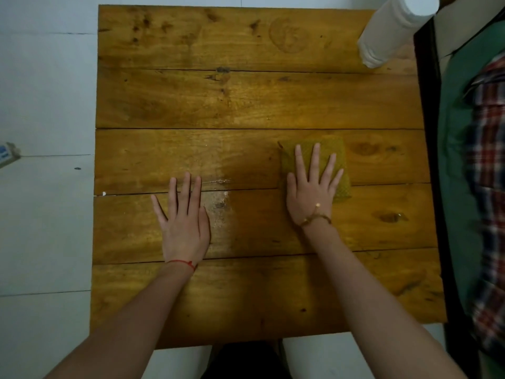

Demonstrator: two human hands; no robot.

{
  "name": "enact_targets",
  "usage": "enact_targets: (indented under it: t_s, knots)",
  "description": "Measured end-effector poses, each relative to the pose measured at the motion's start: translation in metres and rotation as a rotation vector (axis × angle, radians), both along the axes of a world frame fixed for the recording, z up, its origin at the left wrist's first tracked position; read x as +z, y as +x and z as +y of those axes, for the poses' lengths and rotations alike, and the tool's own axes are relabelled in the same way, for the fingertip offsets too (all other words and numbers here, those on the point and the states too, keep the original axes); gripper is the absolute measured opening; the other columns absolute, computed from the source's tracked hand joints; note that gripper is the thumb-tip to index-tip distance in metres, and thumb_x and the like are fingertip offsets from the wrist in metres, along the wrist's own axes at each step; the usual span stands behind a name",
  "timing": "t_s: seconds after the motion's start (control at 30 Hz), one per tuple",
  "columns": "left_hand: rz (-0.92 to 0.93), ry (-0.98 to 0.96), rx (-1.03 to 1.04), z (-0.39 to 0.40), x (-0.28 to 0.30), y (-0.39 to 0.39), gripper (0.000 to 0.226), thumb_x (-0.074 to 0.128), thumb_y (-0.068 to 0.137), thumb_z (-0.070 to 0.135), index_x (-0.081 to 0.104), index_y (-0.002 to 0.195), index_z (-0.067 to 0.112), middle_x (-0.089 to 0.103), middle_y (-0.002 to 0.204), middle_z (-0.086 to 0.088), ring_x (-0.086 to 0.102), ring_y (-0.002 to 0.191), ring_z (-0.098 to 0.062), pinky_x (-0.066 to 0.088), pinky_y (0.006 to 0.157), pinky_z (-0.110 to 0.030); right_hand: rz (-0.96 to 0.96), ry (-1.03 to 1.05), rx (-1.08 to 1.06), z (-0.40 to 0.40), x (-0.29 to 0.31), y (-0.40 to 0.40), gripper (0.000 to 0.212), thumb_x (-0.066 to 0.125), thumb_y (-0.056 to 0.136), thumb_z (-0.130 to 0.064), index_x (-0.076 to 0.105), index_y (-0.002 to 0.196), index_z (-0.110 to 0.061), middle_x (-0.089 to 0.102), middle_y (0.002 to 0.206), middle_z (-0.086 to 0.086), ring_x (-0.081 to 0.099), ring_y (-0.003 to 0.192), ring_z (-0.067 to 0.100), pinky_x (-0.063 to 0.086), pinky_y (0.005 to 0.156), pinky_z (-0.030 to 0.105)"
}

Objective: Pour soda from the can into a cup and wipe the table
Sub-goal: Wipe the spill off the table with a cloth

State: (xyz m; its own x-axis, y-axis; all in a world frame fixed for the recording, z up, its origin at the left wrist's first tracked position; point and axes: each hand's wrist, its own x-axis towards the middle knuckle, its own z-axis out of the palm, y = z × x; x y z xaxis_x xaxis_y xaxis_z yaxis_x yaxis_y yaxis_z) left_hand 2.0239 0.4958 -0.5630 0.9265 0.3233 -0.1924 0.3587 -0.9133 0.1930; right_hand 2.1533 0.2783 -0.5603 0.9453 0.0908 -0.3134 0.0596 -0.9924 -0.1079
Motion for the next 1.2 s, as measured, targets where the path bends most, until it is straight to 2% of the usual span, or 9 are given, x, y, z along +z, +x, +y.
enact_targets:
  t_s: [0.07,0.17,0.33,0.5,0.63,0.77,0.93,1.07,1.2]
  knots:
    - [-0.013,-0.023,-0.003,0.001,-0.001,-0.001,0.057,0.02,0.102,0.03,0.003,0.156,0.022,-0.002,0.165,0.004,-0.007,0.151,-0.019,0.001,0.118,-0.061,-0.014,0.017,-0.002,0.024,-0.001,-0.003,0.057,0.015,0.1,-0.045,-0.009,0.151,-0.035,-0.016,0.16,0.003,-0.017,0.144,0.04,-0.004,0.114,0.062]
    - [-0.051,-0.105,-0.002,0.002,0.003,-0.002,0.055,0.018,0.103,0.03,0.004,0.156,0.022,-0.001,0.165,0.005,-0.009,0.151,-0.017,-0.002,0.118,-0.06,0.0,0.08,0.221,0.054,0.0,-0.049,0.059,0.018,0.099,-0.047,-0.008,0.151,-0.037,-0.016,0.16,0.001,-0.02,0.144,0.038,-0.009,0.115,0.059]
    - [-0.078,-0.122,0.027,-0.01,0.013,-0.025,0.056,0.018,0.103,0.029,0.004,0.156,0.019,-0.001,0.165,0.002,-0.008,0.151,-0.018,-0.005,0.118,-0.06,0.054,0.116,0.429,0.021,0.007,-0.134,0.058,0.021,0.099,-0.048,-0.006,0.151,-0.039,-0.011,0.161,-0.001,-0.016,0.146,0.034,0.002,0.117,0.059]
    - [-0.014,-0.119,0.013,-0.035,0.016,-0.055,0.056,0.017,0.103,0.03,0.003,0.156,0.02,-0.002,0.165,0.003,-0.01,0.151,-0.018,-0.002,0.117,-0.062,0.05,-0.042,0.153,-0.072,0.006,-0.134,0.059,0.014,0.097,-0.05,-0.008,0.151,-0.036,-0.012,0.161,0.002,-0.013,0.145,0.039,0.006,0.116,0.061]
    - [0.013,-0.107,0.0,-0.05,0.018,-0.072,0.057,0.016,0.102,0.031,0.002,0.156,0.021,-0.003,0.165,0.002,-0.009,0.151,-0.019,0.0,0.117,-0.062,0.038,-0.025,-0.091,-0.055,0.005,-0.101,0.059,0.016,0.099,-0.046,-0.009,0.151,-0.034,-0.013,0.161,0.004,-0.013,0.145,0.042,0.003,0.113,0.065]
    - [-0.008,-0.102,0.019,-0.051,0.021,-0.08,0.057,0.017,0.102,0.03,0.002,0.156,0.02,-0.002,0.165,0.001,-0.008,0.151,-0.019,-0.001,0.118,-0.061,0.046,0.058,0.179,0.003,0.006,-0.137,0.061,0.02,0.098,-0.048,-0.008,0.151,-0.037,-0.013,0.161,0.002,-0.017,0.144,0.04,-0.006,0.115,0.061]
    - [-0.031,-0.115,0.041,-0.039,0.023,-0.077,0.056,0.017,0.103,0.031,0.004,0.156,0.02,0.001,0.165,0.002,-0.008,0.151,-0.018,-0.004,0.118,-0.06,0.114,0.111,0.423,-0.015,0.011,-0.198,0.059,0.022,0.099,-0.05,-0.007,0.15,-0.041,-0.011,0.161,-0.002,-0.015,0.146,0.035,0.003,0.115,0.059]
    - [-0.024,-0.109,0.038,-0.031,0.022,-0.067,0.056,0.016,0.102,0.031,0.004,0.156,0.021,0.0,0.165,0.002,-0.008,0.151,-0.018,-0.004,0.118,-0.06,0.058,0.006,0.301,-0.05,0.008,-0.16,0.059,0.018,0.098,-0.05,-0.008,0.15,-0.038,-0.011,0.161,0.0,-0.013,0.146,0.038,0.002,0.116,0.061]
    - [-0.011,-0.1,0.029,-0.026,0.021,-0.057,0.056,0.016,0.102,0.03,0.004,0.156,0.021,-0.001,0.165,0.002,-0.009,0.151,-0.018,-0.004,0.118,-0.06,0.008,0.014,0.055,-0.023,0.0,-0.065,0.058,0.016,0.099,-0.049,-0.008,0.151,-0.036,-0.014,0.161,0.002,-0.013,0.145,0.042,-0.002,0.114,0.063]
